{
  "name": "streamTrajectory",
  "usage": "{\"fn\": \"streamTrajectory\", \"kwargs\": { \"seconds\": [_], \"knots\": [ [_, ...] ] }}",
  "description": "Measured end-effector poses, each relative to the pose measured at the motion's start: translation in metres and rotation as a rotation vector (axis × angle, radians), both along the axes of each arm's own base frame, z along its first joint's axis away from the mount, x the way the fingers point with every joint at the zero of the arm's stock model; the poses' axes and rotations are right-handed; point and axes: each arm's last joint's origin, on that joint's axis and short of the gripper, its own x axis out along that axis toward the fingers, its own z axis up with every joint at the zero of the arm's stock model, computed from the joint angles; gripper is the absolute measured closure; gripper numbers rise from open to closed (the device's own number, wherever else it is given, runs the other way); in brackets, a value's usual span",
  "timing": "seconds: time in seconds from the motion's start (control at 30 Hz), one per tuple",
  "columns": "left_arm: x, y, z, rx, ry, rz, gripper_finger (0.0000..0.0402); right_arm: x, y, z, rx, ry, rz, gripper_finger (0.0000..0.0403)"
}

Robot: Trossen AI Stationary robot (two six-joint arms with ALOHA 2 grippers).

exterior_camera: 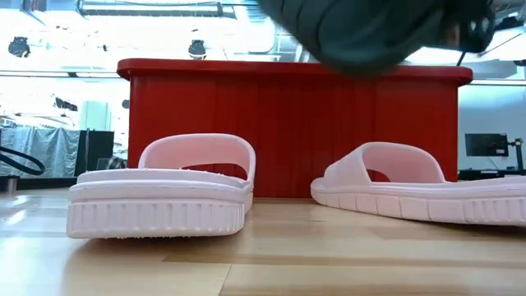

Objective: Pick and place slides into bin
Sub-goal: Put the black slide into the red bin

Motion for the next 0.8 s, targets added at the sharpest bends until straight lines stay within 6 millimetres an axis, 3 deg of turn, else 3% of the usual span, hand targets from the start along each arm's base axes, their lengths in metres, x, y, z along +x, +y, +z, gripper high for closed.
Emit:
{"fn": "streamTrajectory", "kwargs": {
  "seconds": [0.3,0.57,0.8],
  "knots": [
    [0.025,0.013,0.027,0.030,-0.008,-0.017,0.0355,-0.024,-0.036,0.050,-0.144,-0.100,0.021,0.0372],
    [0.053,0.037,0.049,0.070,0.095,0.101,0.0320,-0.037,-0.060,0.071,-0.227,-0.115,0.121,0.0372],
    [0.097,0.057,0.055,0.083,0.188,0.150,0.0274,-0.046,-0.076,0.084,-0.276,-0.127,0.207,0.0372]
  ]
}}
